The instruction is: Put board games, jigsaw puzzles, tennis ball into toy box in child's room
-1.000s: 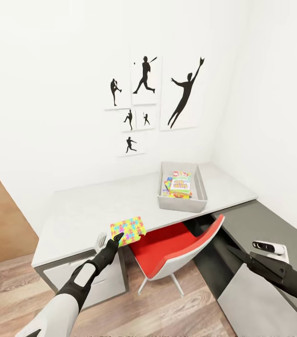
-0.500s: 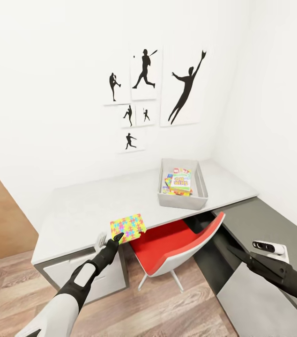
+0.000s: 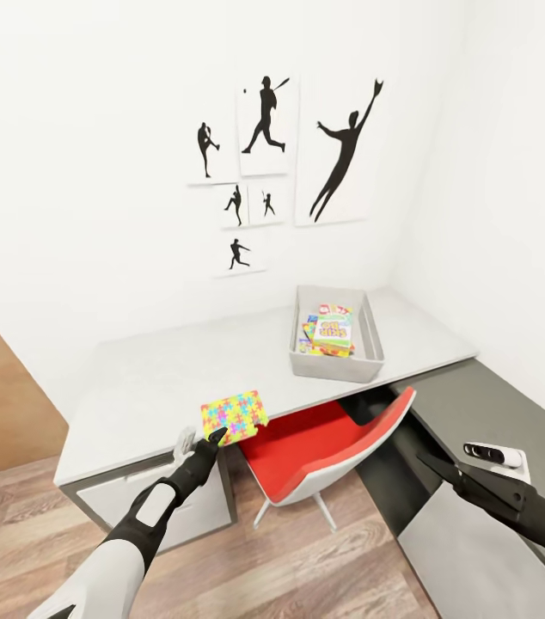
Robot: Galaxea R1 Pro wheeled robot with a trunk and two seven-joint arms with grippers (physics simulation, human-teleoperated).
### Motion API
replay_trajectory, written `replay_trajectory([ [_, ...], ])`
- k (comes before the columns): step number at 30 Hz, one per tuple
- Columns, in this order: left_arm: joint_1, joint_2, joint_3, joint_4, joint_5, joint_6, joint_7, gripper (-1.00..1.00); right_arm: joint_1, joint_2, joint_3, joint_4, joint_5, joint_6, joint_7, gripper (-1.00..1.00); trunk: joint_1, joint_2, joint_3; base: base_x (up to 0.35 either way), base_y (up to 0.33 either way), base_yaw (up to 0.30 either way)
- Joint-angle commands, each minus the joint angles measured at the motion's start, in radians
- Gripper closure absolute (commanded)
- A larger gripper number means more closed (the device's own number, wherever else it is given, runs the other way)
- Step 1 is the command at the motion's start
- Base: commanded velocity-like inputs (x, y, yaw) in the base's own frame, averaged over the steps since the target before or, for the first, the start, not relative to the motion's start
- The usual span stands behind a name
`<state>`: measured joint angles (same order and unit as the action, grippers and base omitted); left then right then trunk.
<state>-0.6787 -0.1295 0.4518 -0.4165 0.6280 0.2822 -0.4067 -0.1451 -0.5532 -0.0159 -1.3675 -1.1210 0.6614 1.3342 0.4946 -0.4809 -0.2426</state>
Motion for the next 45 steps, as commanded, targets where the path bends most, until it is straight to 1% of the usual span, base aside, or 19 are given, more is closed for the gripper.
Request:
replay_trajectory([
  [1,-0.001,-0.001,0.006,-0.001,0.007,0.01,-0.002,-1.0,-0.001,-0.001,0.001,0.0,-0.005,0.009,0.0,-1.0,0.001,-0.002,-0.003,0.101,0.0,0.0],
  [18,-0.001,0.0,0.007,-0.001,0.007,0.009,-0.003,-1.0,-0.001,-0.001,0.001,0.0,-0.005,0.008,0.0,-1.0,0.001,-0.002,-0.006,0.026,0.0,0.0],
  [29,-0.001,0.001,0.008,-0.001,0.007,0.01,-0.004,-1.0,-0.001,-0.001,0.001,-0.001,-0.004,0.007,0.0,-1.0,0.001,-0.002,-0.006,0.113,0.0,0.0],
  [45,-0.001,0.001,0.008,-0.001,0.007,0.011,-0.004,-1.0,-0.001,-0.001,0.001,-0.001,-0.004,0.007,0.0,-1.0,0.001,-0.002,-0.006,0.006,0.0,0.0],
])
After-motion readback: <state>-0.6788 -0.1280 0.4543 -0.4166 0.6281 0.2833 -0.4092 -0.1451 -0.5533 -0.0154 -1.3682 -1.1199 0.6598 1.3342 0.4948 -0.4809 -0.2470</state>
